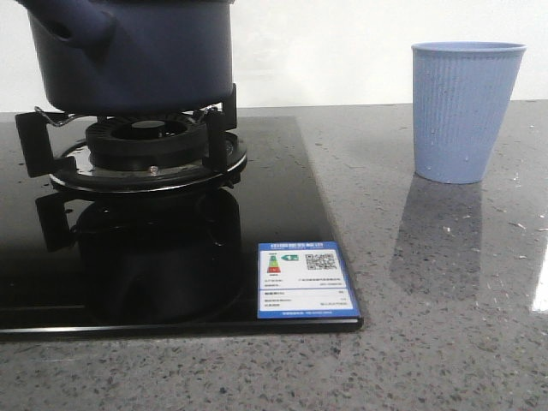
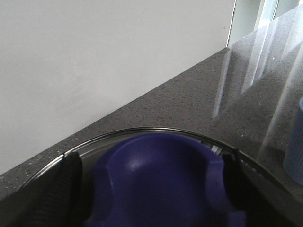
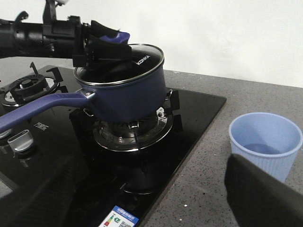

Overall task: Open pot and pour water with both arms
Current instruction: 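Lift the glass lid up off the saucepan with the left gripper, then reach the right gripper to the light blue cup and grasp it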

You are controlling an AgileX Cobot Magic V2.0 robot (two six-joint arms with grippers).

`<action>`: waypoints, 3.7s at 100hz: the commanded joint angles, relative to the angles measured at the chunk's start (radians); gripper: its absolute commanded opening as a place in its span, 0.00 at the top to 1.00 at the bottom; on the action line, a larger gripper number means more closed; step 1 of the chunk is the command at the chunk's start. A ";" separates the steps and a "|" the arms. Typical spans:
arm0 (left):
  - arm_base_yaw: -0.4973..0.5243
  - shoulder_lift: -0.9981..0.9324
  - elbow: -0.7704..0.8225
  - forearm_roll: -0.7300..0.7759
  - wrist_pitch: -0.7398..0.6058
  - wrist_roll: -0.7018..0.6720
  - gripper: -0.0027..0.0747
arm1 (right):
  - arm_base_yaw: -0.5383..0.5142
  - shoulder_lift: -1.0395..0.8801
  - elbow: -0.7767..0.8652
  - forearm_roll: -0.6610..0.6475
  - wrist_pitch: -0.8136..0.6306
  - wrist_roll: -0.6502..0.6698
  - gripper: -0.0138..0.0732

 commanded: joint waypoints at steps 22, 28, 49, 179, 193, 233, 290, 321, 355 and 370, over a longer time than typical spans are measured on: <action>-0.007 -0.018 -0.029 -0.051 0.041 -0.014 0.31 | 0.001 0.017 -0.035 0.035 -0.032 -0.002 0.17; -0.007 -0.018 -0.029 -0.051 0.041 -0.014 0.36 | 0.001 0.017 -0.035 0.035 -0.024 -0.002 0.17; -0.007 -0.026 -0.031 -0.055 0.041 -0.012 0.60 | 0.001 0.017 -0.033 0.035 -0.021 -0.002 0.17; -0.005 -0.498 -0.085 0.011 0.032 -0.176 0.64 | 0.126 0.181 0.185 -0.055 -0.595 -0.089 0.17; -0.005 -0.498 -0.085 0.011 0.032 -0.178 0.64 | 0.230 0.235 0.186 -0.055 -0.692 -0.089 0.17; -0.005 -0.498 -0.085 0.011 0.032 -0.180 0.64 | 0.416 0.429 0.201 -0.043 -1.001 -0.077 0.17; -0.005 -0.498 -0.085 0.028 0.033 -0.180 0.64 | 0.431 0.540 0.201 -0.043 -1.125 -0.006 0.17; -0.005 -0.498 -0.085 0.028 0.033 -0.180 0.64 | 0.453 0.657 0.201 -0.128 -1.248 0.031 0.17; -0.005 -0.498 -0.085 0.028 0.033 -0.180 0.64 | 0.457 0.687 0.201 -0.244 -1.341 0.244 0.17; -0.005 -0.498 -0.085 0.028 0.033 -0.180 0.64 | 0.457 0.687 0.201 -0.242 -1.367 0.260 0.17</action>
